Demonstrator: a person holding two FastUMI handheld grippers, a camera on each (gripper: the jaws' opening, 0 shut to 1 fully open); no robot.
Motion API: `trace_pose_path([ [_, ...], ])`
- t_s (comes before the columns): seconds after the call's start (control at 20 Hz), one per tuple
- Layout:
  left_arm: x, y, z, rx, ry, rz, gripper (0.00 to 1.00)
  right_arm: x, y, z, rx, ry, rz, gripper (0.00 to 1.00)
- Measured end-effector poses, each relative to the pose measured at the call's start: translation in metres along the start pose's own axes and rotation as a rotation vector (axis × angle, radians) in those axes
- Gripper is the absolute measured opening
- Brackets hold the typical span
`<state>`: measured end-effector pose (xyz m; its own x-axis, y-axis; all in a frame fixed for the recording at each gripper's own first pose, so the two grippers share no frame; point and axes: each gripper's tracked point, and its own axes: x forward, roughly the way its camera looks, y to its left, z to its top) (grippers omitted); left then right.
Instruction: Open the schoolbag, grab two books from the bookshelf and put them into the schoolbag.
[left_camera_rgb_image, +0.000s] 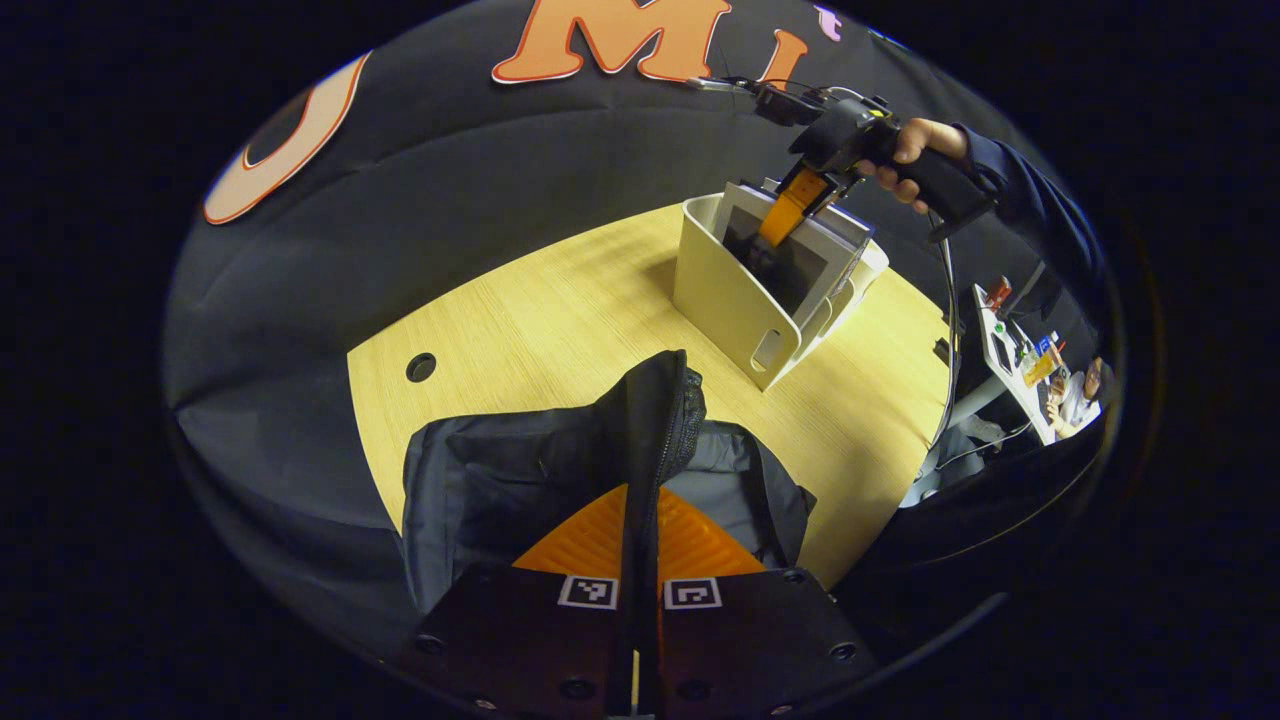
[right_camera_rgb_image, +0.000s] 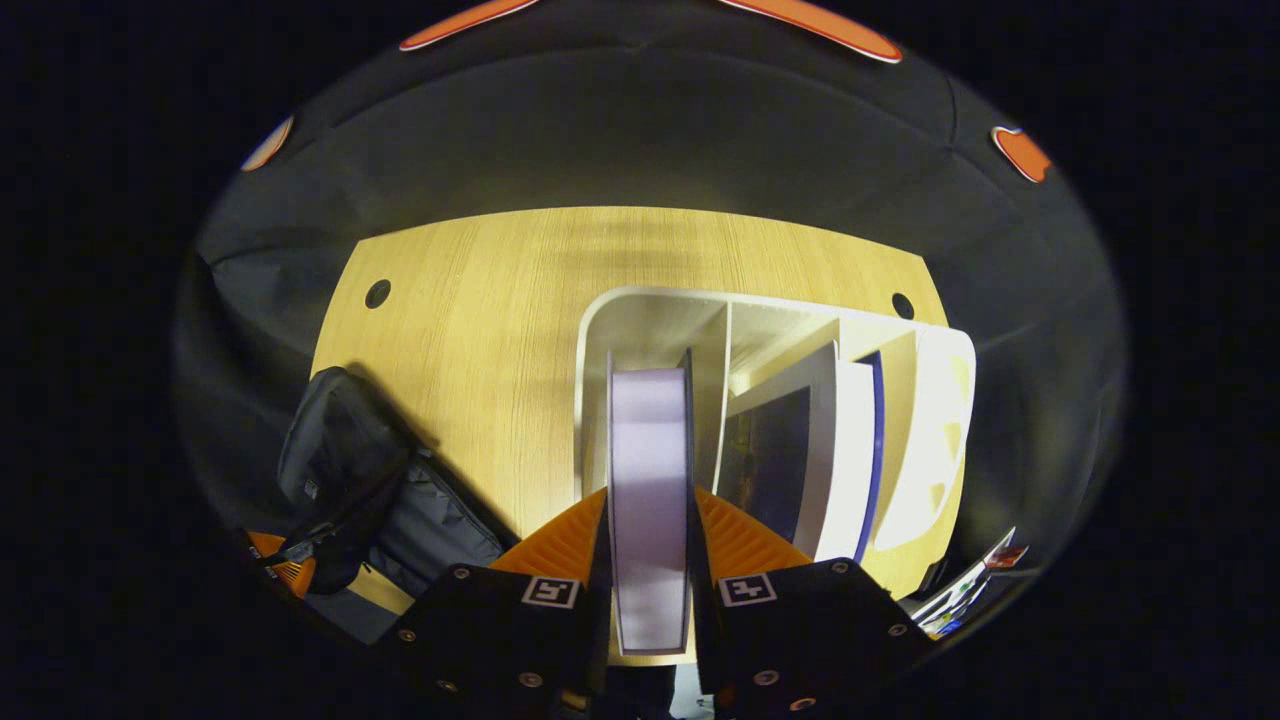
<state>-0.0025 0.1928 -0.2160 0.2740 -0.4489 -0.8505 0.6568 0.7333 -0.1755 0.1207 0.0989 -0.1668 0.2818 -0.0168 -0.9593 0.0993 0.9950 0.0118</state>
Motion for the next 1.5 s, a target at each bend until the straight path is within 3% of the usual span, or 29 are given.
trace_pose_path([
  [0.15,0.0,-0.001,-0.001,0.002,0.0,-0.008,0.03,-0.018,-0.006,-0.011,-0.011,-0.013,-0.008,0.34],
  [0.8,-0.003,-0.004,0.0,0.017,0.009,0.002,0.03,-0.096,-0.003,-0.073,0.032,-0.134,0.092,0.32],
  [1.2,-0.007,-0.01,0.0,-0.001,0.009,0.015,0.03,-0.118,-0.021,-0.126,0.031,-0.151,0.114,0.3],
  [1.5,-0.008,-0.016,-0.001,-0.009,0.013,0.026,0.03,-0.112,-0.013,-0.171,0.137,-0.112,0.245,0.3],
])
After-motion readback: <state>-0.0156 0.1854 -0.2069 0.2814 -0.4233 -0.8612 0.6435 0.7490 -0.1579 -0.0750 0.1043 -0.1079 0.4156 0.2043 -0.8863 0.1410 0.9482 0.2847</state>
